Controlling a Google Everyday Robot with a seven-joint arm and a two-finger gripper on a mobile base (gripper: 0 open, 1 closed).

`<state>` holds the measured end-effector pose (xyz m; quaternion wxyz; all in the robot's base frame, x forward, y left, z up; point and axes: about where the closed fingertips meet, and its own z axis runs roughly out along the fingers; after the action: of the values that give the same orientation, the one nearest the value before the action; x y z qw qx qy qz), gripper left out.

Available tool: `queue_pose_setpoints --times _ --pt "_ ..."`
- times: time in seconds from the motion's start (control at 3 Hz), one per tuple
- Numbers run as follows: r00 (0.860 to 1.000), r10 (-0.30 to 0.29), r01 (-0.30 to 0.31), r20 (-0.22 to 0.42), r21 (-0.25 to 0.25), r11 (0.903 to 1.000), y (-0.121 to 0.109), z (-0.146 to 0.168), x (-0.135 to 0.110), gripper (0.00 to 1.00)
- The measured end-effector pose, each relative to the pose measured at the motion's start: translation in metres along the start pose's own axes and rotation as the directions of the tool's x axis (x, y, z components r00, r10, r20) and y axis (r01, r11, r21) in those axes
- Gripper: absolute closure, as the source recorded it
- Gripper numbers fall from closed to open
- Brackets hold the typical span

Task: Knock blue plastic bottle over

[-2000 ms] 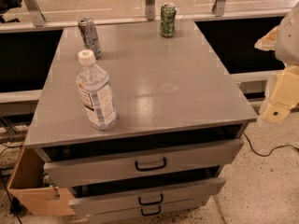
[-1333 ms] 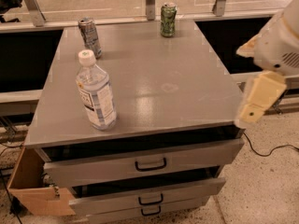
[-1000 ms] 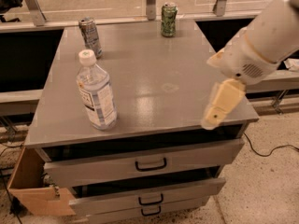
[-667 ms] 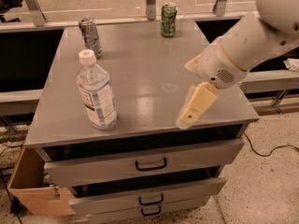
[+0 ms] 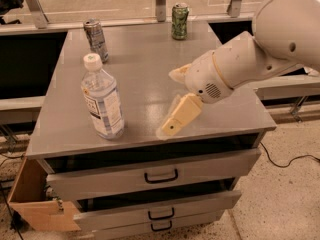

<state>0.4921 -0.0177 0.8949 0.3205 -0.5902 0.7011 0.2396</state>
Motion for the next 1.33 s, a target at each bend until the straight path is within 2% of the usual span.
queue_pose_setpoints --times 0.33,0.67,1.33 --pt "0.992 -0.012 0.015 0.126 -0.027 0.9995 0.013 0.026 -0.019 0.00" --pt "0.972 -0.022 0.029 0.233 -0.026 0.9992 0.021 0.049 -0.042 0.00" --pt "0.914 0.000 0.018 0.406 -0.039 0.9991 0.026 0.082 -0.090 0.00"
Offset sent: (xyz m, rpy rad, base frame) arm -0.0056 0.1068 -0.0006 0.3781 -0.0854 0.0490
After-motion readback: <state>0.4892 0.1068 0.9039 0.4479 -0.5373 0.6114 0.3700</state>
